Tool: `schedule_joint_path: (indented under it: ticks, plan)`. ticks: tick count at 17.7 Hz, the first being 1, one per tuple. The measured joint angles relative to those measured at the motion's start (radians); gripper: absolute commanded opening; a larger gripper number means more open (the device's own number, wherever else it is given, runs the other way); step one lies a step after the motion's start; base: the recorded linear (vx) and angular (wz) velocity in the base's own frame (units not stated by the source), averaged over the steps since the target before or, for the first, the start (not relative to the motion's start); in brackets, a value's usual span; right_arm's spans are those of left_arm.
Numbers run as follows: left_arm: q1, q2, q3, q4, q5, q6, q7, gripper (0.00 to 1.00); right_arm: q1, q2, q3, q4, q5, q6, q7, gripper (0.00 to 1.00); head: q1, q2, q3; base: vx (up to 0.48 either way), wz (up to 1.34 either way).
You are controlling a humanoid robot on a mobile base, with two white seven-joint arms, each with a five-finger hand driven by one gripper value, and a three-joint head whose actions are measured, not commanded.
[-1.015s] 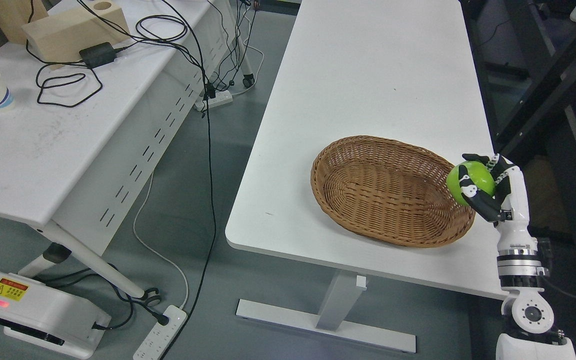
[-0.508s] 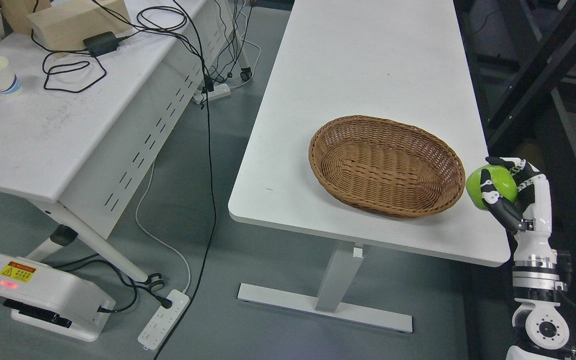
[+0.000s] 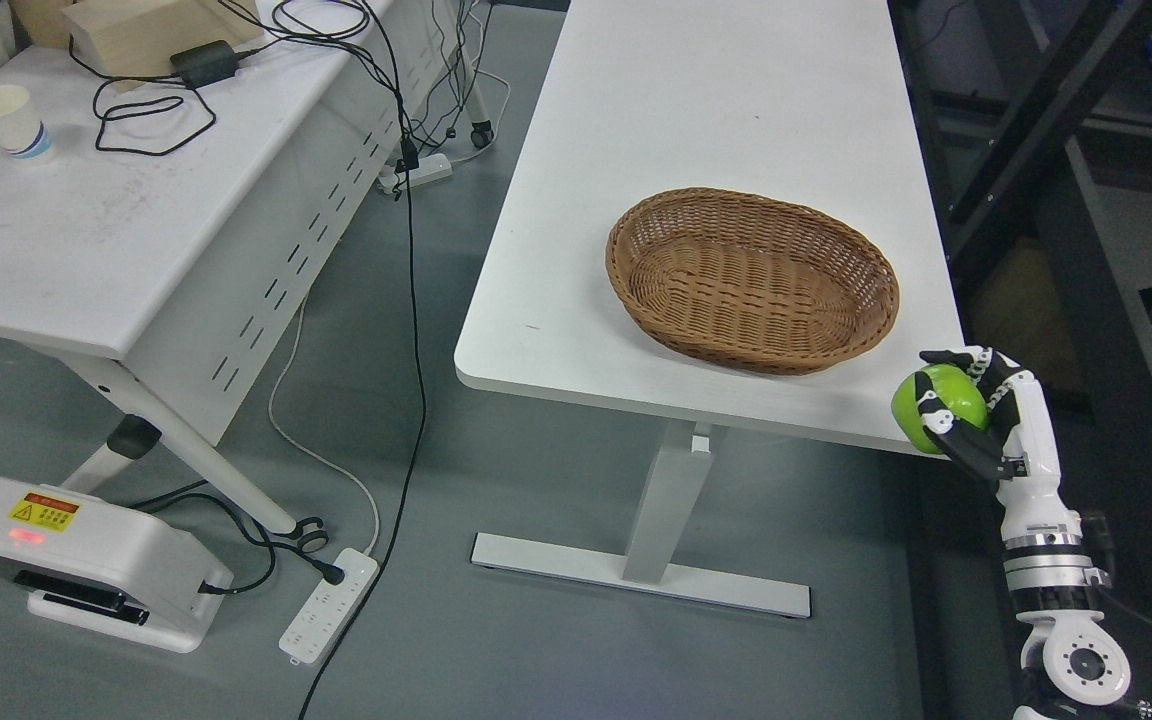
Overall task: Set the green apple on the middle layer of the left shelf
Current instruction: 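Carry the held green apple toward the dark fruit shelf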
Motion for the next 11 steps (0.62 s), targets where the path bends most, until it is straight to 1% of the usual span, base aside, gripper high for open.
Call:
schedule_joint_path:
  ticks: [4,7,11]
  plan:
    - [0.0,0.0,0.0,0.0,0.0,0.0,0.0,1.0,0.031,-0.002,0.018,-0.002,0.028,0.027,0.049,0.04,0.0,0.0,0.0,-0.135,-0.41]
    - [0.0,0.0,0.0,0.0,0.0,0.0,0.0,1.0,0.065,-0.006,0.034,-0.003,0.038,0.03,0.101,0.04,0.0,0.0,0.0,-0.168,-0.21]
    - [0.0,0.0,0.0,0.0,0.0,0.0,0.0,1.0,0.096,-0.02,0.079,-0.004,0.045,-0.003,0.166,0.05,0.0,0.0,0.0,-0.207,-0.04]
